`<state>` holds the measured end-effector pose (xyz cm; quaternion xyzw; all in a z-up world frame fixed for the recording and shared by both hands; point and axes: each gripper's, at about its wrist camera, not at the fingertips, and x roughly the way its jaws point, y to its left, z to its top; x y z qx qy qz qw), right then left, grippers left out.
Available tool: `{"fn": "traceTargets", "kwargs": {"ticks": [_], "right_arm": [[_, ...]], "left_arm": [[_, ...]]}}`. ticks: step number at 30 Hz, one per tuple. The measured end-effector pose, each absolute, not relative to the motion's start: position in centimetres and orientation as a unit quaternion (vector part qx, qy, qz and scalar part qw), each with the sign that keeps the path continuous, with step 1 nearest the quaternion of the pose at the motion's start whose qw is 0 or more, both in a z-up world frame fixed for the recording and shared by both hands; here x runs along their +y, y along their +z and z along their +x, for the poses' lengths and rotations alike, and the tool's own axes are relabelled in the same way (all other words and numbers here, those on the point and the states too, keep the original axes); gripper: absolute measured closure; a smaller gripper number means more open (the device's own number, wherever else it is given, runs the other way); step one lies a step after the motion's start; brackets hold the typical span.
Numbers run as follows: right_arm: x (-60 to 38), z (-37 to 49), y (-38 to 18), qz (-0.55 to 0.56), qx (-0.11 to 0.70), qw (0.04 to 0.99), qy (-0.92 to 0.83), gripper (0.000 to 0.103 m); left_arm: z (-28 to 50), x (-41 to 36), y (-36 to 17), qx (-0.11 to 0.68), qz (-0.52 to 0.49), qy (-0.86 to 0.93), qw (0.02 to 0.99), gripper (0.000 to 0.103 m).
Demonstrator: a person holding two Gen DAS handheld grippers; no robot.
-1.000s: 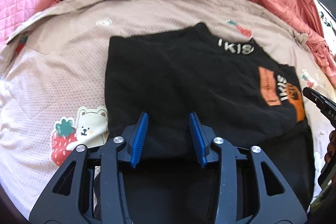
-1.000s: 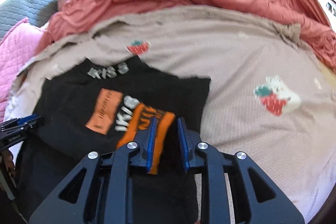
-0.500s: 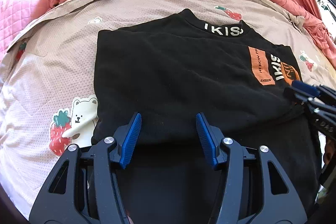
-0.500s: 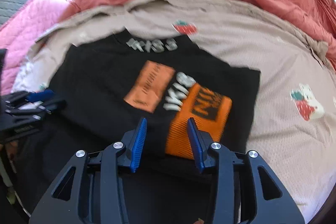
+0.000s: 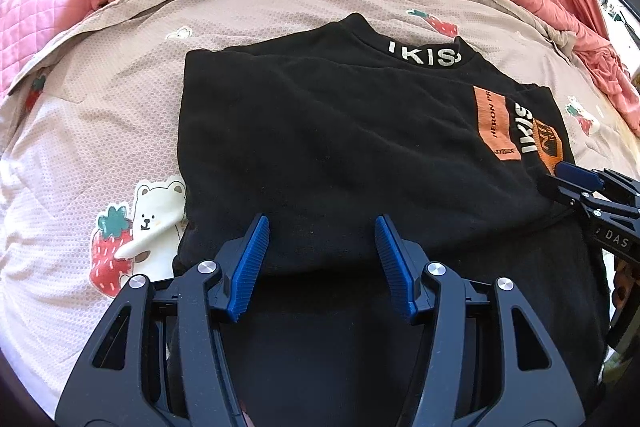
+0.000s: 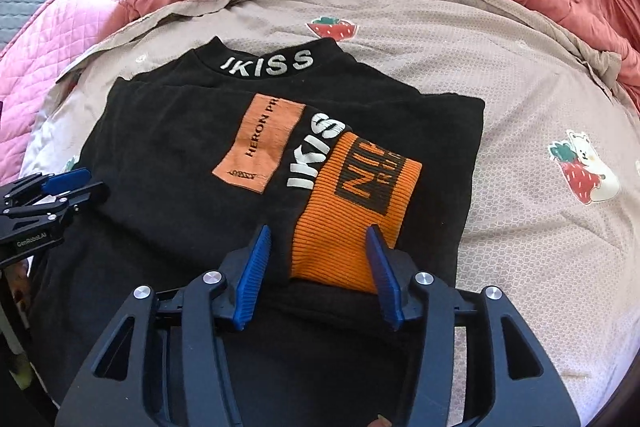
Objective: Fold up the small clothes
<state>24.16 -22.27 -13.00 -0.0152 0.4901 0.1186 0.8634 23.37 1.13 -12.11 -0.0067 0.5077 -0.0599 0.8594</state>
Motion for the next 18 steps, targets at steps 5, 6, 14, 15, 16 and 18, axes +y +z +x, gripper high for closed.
{"fn": "traceTargets", "kwargs": {"ticks": [5,6,14,15,16,18], "right_arm": [[-21.9,23.6,-11.7,-0.012,0.476,0.869,0.131,0.052],[-21.9,23.5,-11.4,-0.010,0.473,0.871,0.134,0.047],[-21.9,22.7,-9.8,-0.004,0.455,0.880,0.136,0.039],[-21.9,22.7,-9.7,-0.002,0.454,0.880,0.136,0.039],[-21.9,22.6,-9.6,0.000,0.454,0.881,0.136,0.038],[-22.0,22.4,-9.4,0.005,0.451,0.883,0.133,0.018]], "left_arm": [[23.1,1.3,-11.4,0.507,-0.014,-0.057,0.860,0.055],[23.0,1.3,-11.3,0.507,-0.016,-0.056,0.860,0.055],[21.9,1.7,-10.2,0.500,-0.027,-0.053,0.864,0.048],[21.8,1.8,-10.1,0.499,-0.027,-0.053,0.864,0.047],[21.7,1.8,-10.0,0.499,-0.027,-0.053,0.865,0.045],[21.4,1.9,-9.8,0.497,-0.026,-0.052,0.866,0.041]]}}
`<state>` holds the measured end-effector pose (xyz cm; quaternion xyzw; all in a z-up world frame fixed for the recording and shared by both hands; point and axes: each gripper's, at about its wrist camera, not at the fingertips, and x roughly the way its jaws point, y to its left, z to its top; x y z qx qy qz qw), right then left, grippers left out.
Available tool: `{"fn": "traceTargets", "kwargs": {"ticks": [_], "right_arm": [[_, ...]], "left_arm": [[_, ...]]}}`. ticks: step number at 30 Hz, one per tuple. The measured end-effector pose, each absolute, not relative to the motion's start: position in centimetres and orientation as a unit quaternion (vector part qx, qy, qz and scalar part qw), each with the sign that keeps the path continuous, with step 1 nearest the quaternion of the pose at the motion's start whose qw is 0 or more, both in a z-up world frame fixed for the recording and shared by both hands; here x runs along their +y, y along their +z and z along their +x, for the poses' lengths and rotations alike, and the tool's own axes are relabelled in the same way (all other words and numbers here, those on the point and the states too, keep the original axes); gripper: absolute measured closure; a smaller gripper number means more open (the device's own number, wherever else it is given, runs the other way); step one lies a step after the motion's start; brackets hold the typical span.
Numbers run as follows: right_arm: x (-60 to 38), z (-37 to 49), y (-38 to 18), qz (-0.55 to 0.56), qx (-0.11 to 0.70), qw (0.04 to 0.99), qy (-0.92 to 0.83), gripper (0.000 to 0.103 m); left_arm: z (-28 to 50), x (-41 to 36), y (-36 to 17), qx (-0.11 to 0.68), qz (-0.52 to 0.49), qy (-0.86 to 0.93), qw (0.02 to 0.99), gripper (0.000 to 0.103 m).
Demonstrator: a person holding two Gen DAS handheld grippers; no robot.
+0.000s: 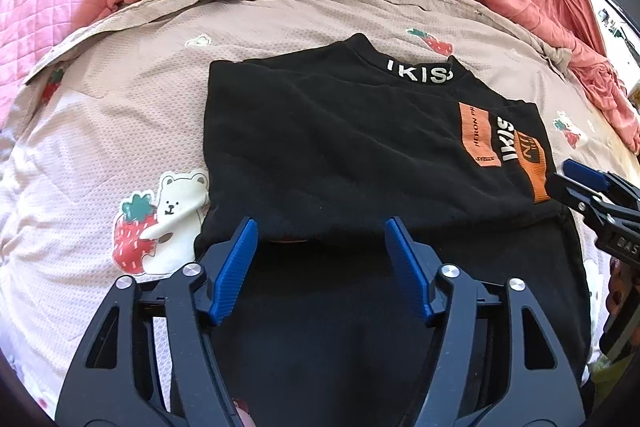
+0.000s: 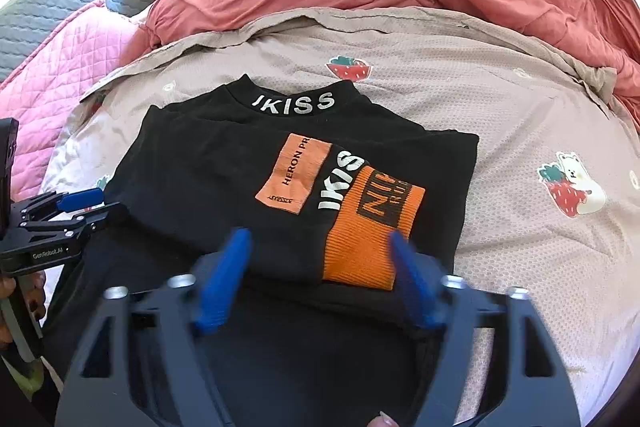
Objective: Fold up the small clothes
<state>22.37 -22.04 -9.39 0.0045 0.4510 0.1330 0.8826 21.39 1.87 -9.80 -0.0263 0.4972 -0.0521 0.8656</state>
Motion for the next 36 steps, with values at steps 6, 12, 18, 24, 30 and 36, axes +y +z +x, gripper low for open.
{"fn": "traceTargets", "kwargs": {"ticks": [6,12,18,24,30,36], "right_arm": [[-22.4,21.5,-8.3,0.015,0.439,0.889,0.129,0.008],[-22.6,20.6,-7.3,0.020,0.430,0.894,0.125,0.006],[-23.0,18.7,-7.0,0.018,0.426,0.896,0.123,0.006],[-24.0,16.2,-6.8,0.016,0.423,0.900,0.107,0.005],[-24.9,13.9,-7.2,0.021,0.436,0.894,0.097,0.004],[-25.3,11.5,-7.8,0.021,0.455,0.886,0.089,0.004]], "left_arm": [[20.6,2.0,-9.0,0.491,-0.020,-0.047,0.870,0.018],[19.8,2.1,-7.9,0.481,-0.019,-0.044,0.875,0.010],[18.8,2.6,-6.8,0.474,-0.024,-0.042,0.879,0.009],[17.5,3.6,-6.0,0.471,-0.036,-0.039,0.880,0.009],[15.8,4.5,-5.1,0.466,-0.035,-0.033,0.883,0.009],[13.8,5.3,-4.3,0.462,-0.030,-0.029,0.886,0.009]]}}
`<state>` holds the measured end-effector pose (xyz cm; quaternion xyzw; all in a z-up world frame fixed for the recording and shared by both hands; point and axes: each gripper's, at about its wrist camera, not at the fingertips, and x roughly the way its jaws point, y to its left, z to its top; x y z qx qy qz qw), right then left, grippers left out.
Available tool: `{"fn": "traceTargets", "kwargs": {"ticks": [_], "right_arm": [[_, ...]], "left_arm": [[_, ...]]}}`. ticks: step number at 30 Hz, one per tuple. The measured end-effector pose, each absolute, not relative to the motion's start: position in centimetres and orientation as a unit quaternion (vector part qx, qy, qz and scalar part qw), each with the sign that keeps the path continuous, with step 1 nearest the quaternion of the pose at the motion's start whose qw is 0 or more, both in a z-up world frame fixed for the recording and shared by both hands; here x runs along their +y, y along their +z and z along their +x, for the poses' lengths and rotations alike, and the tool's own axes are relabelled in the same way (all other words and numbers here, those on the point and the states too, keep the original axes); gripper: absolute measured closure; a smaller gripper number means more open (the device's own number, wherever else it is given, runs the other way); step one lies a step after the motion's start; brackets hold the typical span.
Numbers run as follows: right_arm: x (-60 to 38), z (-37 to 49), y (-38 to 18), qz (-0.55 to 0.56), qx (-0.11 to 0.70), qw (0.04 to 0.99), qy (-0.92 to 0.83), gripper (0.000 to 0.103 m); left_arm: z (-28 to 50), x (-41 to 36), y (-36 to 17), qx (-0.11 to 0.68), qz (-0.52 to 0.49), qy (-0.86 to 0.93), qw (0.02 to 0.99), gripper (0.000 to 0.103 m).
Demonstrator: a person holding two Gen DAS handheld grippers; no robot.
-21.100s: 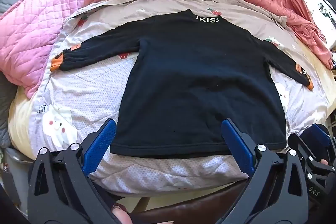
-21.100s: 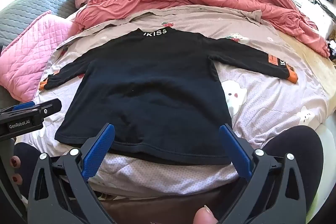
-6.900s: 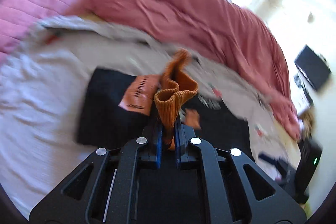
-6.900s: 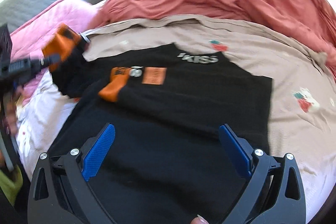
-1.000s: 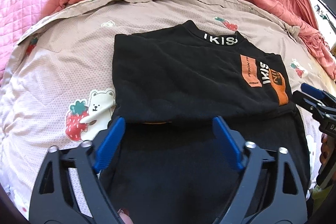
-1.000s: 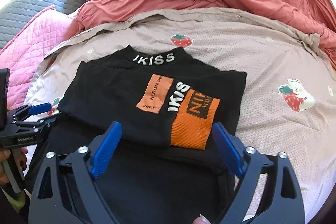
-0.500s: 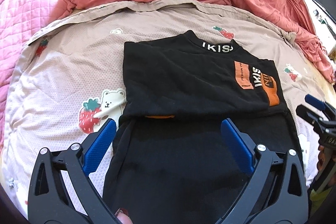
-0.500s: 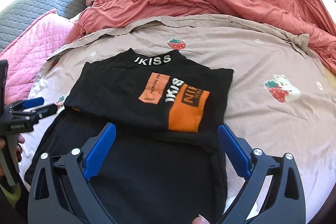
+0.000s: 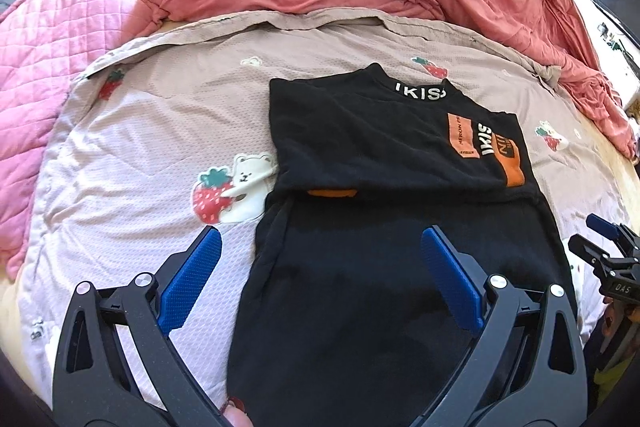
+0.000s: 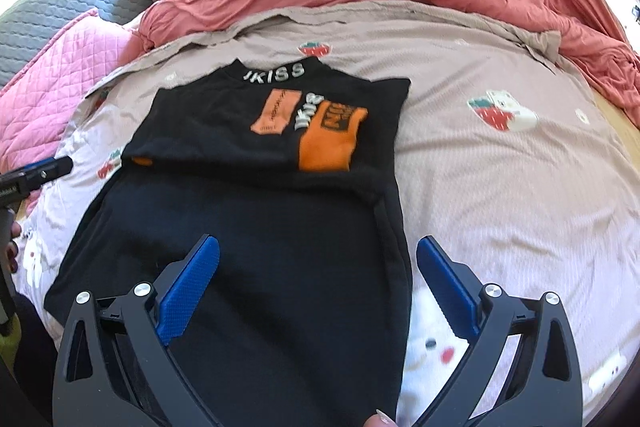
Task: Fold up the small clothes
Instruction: 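Move both open grippers back to the black shirt's hem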
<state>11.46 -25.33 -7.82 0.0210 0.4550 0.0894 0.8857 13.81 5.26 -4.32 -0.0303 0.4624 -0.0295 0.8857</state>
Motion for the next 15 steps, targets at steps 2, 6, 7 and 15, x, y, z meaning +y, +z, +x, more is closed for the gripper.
{"fn": "traceTargets", "kwargs": {"ticks": [2,6,7,15], "right_arm": [[-25.5,10.8,-7.9,0.025,0.460,0.883,0.087,0.004],[-25.7,9.7,-8.0,0.031,0.468,0.879,0.082,0.004],[-25.8,9.4,-8.1,0.031,0.470,0.878,0.081,0.004],[-26.7,6.7,-8.6,0.055,0.492,0.866,0.070,0.004]], "left_arm": [[13.3,5.6,-4.2,0.463,-0.033,-0.029,0.885,0.009],[11.8,6.2,-4.2,0.468,-0.033,-0.025,0.883,0.009],[11.5,6.3,-4.2,0.469,-0.032,-0.024,0.882,0.009],[8.4,7.9,-5.5,0.490,-0.031,-0.016,0.871,0.009]]}}
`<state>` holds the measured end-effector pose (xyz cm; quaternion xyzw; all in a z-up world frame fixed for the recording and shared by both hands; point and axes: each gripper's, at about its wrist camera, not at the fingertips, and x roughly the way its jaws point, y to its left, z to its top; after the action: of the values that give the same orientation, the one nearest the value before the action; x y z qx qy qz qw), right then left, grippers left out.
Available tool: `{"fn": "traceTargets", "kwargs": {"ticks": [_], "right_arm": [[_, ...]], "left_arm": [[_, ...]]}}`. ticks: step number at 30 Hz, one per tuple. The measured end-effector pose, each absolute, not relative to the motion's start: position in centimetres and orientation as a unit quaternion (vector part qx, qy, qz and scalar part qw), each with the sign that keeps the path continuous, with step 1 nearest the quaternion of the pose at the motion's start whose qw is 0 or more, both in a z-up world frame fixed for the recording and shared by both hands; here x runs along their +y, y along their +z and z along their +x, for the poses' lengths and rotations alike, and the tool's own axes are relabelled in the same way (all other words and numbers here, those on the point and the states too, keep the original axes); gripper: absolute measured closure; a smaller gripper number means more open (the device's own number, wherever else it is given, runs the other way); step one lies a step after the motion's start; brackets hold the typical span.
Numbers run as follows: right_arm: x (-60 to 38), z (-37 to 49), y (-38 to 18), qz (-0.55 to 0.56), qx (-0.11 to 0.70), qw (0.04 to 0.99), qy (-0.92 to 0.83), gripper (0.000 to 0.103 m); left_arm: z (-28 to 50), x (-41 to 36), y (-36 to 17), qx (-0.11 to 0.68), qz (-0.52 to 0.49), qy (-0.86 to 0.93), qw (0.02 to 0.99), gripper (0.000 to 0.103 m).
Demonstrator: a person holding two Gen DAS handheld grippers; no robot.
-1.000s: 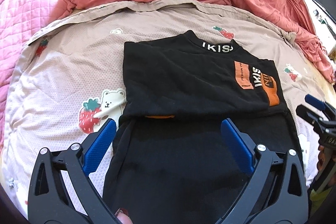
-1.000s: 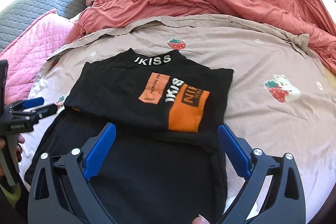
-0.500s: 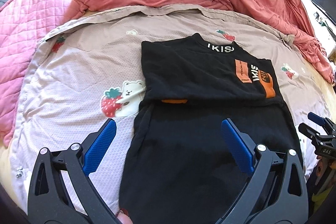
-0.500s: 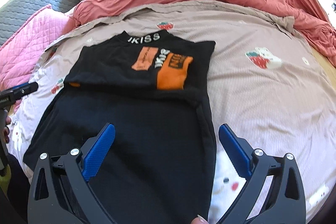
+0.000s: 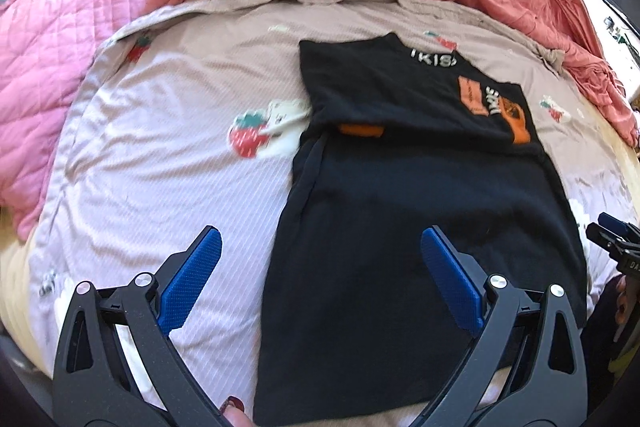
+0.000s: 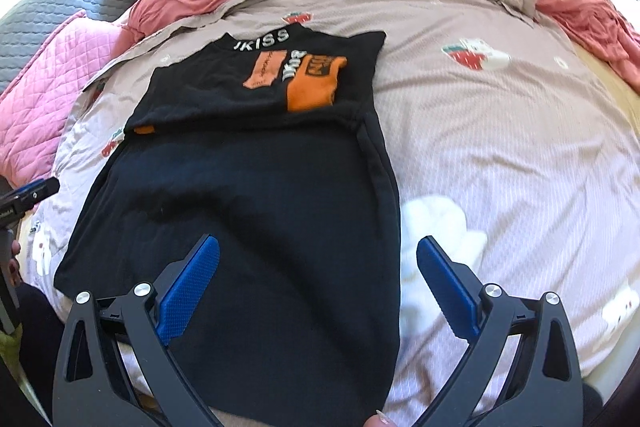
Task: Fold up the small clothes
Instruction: 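Move both open grippers back to the black shirt's hem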
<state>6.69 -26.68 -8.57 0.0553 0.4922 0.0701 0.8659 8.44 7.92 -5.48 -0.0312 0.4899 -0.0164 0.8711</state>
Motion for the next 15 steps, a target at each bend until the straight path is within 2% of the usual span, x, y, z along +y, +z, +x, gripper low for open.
{"fn": "traceTargets", "kwargs": {"ticks": [15], "right_arm": [[-26.9,5.8,-11.7,0.042,0.578,0.815,0.017,0.004]], "left_arm": [[4.5,10.5,-10.7,0.577,-0.061,-0.019,0.814,0.010]]}}
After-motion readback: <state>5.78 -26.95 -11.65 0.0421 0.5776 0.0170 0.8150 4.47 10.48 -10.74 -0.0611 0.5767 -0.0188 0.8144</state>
